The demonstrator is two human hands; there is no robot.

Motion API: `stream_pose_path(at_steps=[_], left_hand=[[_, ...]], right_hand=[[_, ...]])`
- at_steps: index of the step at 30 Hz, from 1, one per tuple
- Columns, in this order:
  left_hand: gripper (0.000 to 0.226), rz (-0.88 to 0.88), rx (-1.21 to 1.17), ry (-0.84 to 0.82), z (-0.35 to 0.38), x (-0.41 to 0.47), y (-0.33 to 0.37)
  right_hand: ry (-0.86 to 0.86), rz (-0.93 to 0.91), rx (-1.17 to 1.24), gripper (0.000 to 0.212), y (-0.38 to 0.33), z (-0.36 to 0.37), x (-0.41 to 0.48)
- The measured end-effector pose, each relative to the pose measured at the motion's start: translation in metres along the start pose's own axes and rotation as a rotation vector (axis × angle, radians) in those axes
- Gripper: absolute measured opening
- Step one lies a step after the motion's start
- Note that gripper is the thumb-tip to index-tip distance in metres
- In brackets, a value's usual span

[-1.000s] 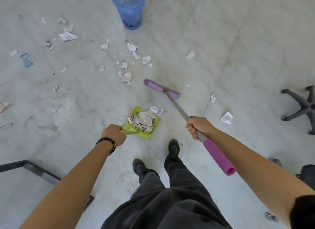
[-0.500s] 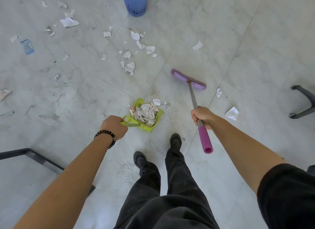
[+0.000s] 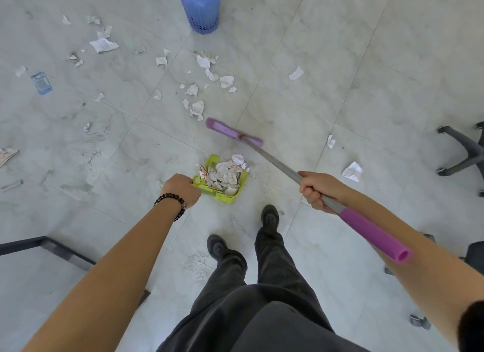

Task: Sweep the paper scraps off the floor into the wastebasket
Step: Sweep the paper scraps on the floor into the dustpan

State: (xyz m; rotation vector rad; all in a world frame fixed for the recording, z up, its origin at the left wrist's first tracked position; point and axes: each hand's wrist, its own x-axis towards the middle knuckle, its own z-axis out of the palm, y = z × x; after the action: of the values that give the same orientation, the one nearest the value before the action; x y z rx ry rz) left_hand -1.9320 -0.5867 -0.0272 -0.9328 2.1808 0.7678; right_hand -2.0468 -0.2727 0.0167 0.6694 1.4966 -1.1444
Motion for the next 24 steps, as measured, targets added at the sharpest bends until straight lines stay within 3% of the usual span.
stream_pose_path(at_steps=[3,5,9,11,16,24], left_hand=[[0.009,0.006,-0.004,0.010,0.002,0.000,-0.003],[0.011,0.011,-0.006,0.015,0.003,0.001,-0.003],[0.014,0.001,-0.014,0.012,0.002,0.002,-0.005],[0.015,-0.005,-0.005,0.013,0.002,0.001,-0.004],[0.021,0.013,0.011,0.001,-0.003,-0.009,0.000],[0.012,0.101,-0.027,-0.069,0.000,-0.044,-0.015]], right_hand=[[0.045,-0.121,-0.202,0.038,-0.005,0.033,0.021],[0.044,-0.180,-0.263,0.017,0.001,0.059,0.029],[0.009,-0.077,-0.123,0.020,0.031,0.099,0.031],[-0.017,0.018,-0.131,0.042,0.050,0.104,0.023],[-0.109,0.204,0.029,0.024,0.053,0.069,-0.009],[-0.117,0.097,0.403,0.023,0.051,0.028,-0.061]])
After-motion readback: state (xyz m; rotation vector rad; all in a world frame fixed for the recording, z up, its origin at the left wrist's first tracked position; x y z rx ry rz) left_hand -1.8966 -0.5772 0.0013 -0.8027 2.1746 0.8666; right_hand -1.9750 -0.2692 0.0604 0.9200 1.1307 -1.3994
